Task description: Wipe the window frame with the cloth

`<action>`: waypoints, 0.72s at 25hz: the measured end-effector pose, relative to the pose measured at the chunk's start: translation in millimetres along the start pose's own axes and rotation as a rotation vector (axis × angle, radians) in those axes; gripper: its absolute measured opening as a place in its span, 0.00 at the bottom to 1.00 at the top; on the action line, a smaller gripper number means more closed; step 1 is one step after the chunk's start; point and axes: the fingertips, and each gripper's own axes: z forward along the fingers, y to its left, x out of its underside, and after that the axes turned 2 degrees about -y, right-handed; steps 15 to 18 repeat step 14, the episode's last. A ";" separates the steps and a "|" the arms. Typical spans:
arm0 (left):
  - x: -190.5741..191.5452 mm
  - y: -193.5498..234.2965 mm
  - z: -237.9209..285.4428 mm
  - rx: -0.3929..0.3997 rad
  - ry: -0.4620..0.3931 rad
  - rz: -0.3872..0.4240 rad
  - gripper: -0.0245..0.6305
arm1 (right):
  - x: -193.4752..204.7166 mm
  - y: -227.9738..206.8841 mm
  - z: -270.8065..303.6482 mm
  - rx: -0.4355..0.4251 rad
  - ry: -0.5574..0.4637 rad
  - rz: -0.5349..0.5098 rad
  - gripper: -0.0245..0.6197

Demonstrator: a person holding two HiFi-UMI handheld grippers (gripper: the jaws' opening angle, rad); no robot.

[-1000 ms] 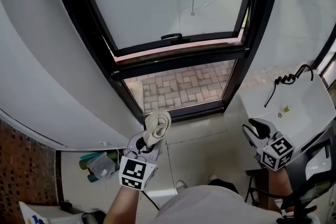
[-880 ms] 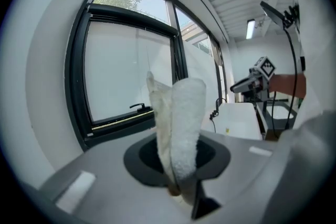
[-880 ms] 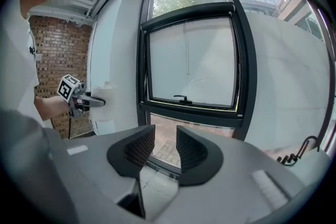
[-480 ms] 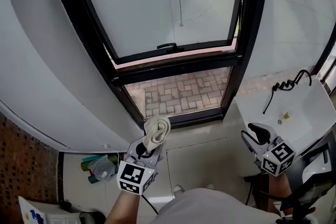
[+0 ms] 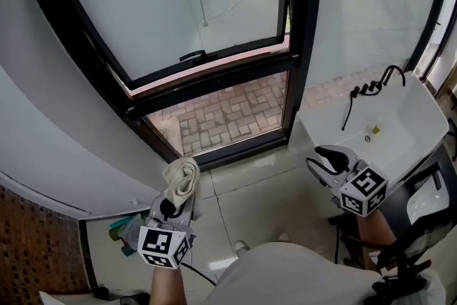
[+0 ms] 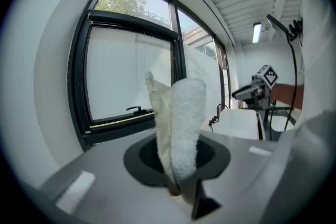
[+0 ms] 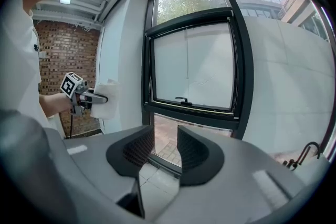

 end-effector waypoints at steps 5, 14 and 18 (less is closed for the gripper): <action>-4.2 -8.9 2.6 -0.003 -0.009 0.008 0.18 | 2.1 -3.1 -4.8 -0.006 -0.001 0.002 0.25; -8.4 -3.9 4.1 -0.009 -0.009 0.037 0.18 | -3.6 0.7 9.7 -0.029 -0.008 -0.007 0.25; -8.4 -3.9 4.1 -0.009 -0.009 0.037 0.18 | -3.6 0.7 9.7 -0.029 -0.008 -0.007 0.25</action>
